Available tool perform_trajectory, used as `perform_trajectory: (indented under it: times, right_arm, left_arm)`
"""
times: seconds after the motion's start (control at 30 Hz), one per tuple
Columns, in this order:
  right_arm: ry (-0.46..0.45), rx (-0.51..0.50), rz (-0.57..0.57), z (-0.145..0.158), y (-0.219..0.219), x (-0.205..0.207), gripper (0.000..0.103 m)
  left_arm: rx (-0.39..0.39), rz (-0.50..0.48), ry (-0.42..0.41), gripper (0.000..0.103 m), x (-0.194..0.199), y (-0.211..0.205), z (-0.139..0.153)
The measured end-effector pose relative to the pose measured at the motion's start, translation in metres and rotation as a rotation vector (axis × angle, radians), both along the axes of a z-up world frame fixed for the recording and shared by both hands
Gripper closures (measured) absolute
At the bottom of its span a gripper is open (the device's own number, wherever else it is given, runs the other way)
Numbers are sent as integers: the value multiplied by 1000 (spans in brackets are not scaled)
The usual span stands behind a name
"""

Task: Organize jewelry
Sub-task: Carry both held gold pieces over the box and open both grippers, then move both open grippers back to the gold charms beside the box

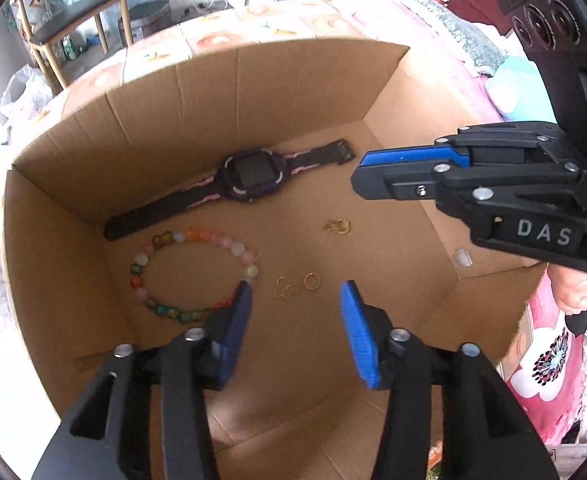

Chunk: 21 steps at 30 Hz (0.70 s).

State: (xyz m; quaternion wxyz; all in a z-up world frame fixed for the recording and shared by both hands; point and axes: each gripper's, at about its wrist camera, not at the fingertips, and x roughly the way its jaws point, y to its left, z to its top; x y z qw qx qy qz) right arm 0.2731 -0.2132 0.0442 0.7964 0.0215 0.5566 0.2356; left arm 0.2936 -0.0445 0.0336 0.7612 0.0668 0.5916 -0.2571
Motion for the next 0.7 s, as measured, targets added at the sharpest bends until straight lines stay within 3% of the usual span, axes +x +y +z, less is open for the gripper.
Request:
perform_trajectory:
  times: [0.1,0.2,0.27,0.33,0.4,0.47,0.53,0.7]
  right_arm:
    - [-60,13,-7,20,-8,-13,83]
    - [-168,55,-13,59,-20,-48,76]
    - [-235,92,-5,81,-25,-78,67]
    - [-317,121,13,100,-30,-118,59]
    - [-391,135,25,109,-36,-164,47]
    - [-420,148,20,106,-37,-197,42]
    - [-417,172,5,93,-38,-223,40]
    - [-354,182,-47,42,-23,-251,40]
  left_arm:
    - [6,-5,-78,52,-14,0,22]
    - [-16,-5,-173,43,-37,7,52]
    - [-38,-13,-255,37,-59,13,76]
    - [-63,-30,-341,22,-86,23,97]
    - [-99,-37,-416,13,-121,35,114]
    - [-130,-25,-449,6,-155,47,118]
    - [-163,-8,-461,6,-181,56,113]
    - [-148,90,-482,5,-227,71,67]
